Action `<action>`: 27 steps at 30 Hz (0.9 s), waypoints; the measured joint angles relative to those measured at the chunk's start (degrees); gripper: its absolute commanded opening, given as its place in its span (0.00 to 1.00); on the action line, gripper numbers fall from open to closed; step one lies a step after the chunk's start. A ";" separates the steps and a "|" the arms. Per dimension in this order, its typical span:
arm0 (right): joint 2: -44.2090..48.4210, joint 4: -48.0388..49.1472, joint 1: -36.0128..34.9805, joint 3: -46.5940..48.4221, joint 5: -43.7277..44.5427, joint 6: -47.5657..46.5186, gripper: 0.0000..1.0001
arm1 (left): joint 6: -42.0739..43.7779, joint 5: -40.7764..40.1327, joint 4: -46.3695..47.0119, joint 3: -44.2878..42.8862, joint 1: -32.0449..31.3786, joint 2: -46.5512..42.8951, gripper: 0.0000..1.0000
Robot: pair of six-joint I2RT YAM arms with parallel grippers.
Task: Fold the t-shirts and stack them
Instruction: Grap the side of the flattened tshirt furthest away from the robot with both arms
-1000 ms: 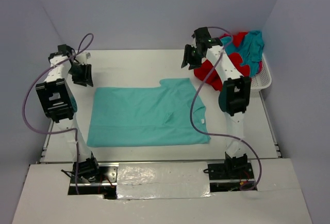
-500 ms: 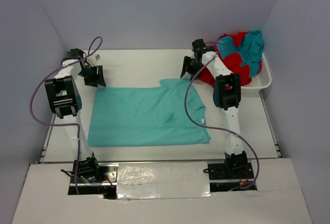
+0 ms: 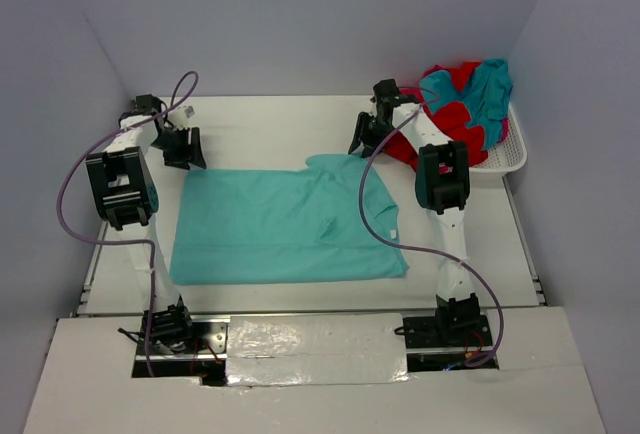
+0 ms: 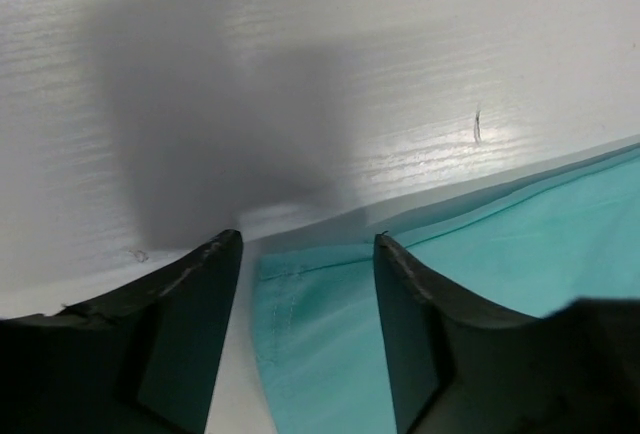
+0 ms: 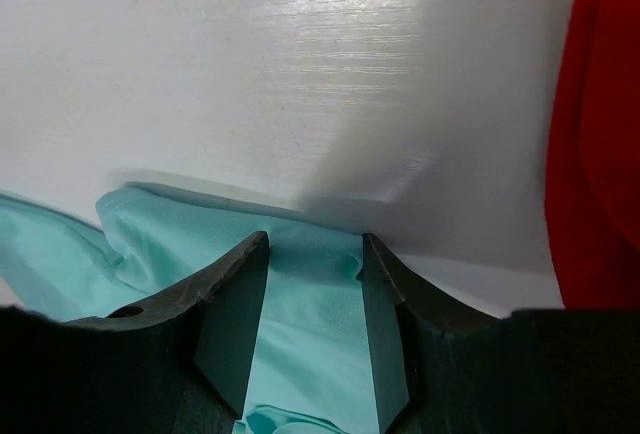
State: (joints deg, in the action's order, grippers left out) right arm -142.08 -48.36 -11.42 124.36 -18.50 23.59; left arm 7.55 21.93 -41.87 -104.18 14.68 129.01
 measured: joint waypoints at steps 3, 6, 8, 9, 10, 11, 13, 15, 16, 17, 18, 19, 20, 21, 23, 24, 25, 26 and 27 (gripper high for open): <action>0.00 0.87 0.04 -0.39 -0.94 0.26 0.49 | -0.17 -0.92 -0.96 -0.04 0.44 -0.42 0.73; 0.26 1.86 0.07 -1.27 -1.62 0.44 0.46 | -0.15 -1.97 -2.23 -0.33 1.86 -0.50 0.73; 0.70 2.71 0.09 -2.34 -1.97 0.63 0.46 | 0.02 -2.32 -2.93 -0.17 2.56 -0.61 0.72; 0.98 3.21 0.11 -2.91 -2.08 0.66 0.46 | 0.17 -2.34 -2.97 0.31 2.82 -0.83 0.72; 1.18 3.61 0.11 -3.37 -2.21 0.76 0.46 | 0.35 -2.43 -2.84 0.96 2.86 -1.16 0.71; 1.36 3.98 0.11 -3.74 -2.38 0.85 0.46 | 0.83 -2.43 -2.91 1.62 2.71 -1.53 0.71; 1.40 4.37 0.11 -3.93 -2.84 1.01 0.46 | 1.29 -2.34 -3.10 2.43 1.97 -1.97 0.71; 1.40 4.55 0.11 -3.96 -3.26 1.03 0.43 | 1.29 -1.90 -3.10 2.45 1.09 -2.01 0.69; 1.40 4.57 0.11 -3.96 -3.43 1.05 0.42 | 1.27 -1.46 -3.10 2.43 0.76 -1.92 0.64; 1.40 4.61 0.11 -3.98 -3.45 1.07 0.38 | 1.20 -1.05 -3.26 2.25 0.55 -1.73 0.60; 1.40 4.68 0.11 -4.13 -3.61 1.05 0.36 | 1.09 -0.66 -3.37 1.95 0.39 -1.42 0.55; 1.40 4.87 0.11 -4.46 -3.76 1.16 0.35 | 1.01 -0.24 -3.48 1.60 0.28 -1.11 0.38; 1.40 5.31 0.11 -4.96 -4.46 1.46 0.32 | 1.22 0.07 -3.52 1.33 0.17 -0.74 0.26; 1.40 5.64 0.13 -5.27 -4.90 1.60 0.28 | 0.92 0.28 -3.50 1.31 0.13 -0.46 0.15; 1.51 6.51 0.13 -6.14 -5.70 1.86 0.12 | 1.03 1.16 -3.74 1.33 0.15 -0.09 0.00; 1.51 6.93 0.15 -6.60 -6.01 2.27 0.07 | 1.29 1.38 -3.76 1.44 0.17 -0.09 0.00; 1.51 7.13 0.17 -6.97 -6.54 2.49 0.00 | 1.46 1.57 -3.76 1.46 0.22 -0.09 0.00; 1.62 7.43 0.20 -7.30 -6.86 2.60 0.00 | 1.55 1.73 -3.72 1.57 0.26 -0.15 0.00; 1.75 7.74 0.22 -7.65 -7.23 2.73 0.00 | 1.73 1.86 -3.56 1.88 0.28 -0.42 0.00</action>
State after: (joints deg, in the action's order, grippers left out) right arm -140.33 -40.62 -11.20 116.71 -25.74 26.33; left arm 9.28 23.79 -45.43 -102.30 14.96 128.60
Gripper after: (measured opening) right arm 0.021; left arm 0.039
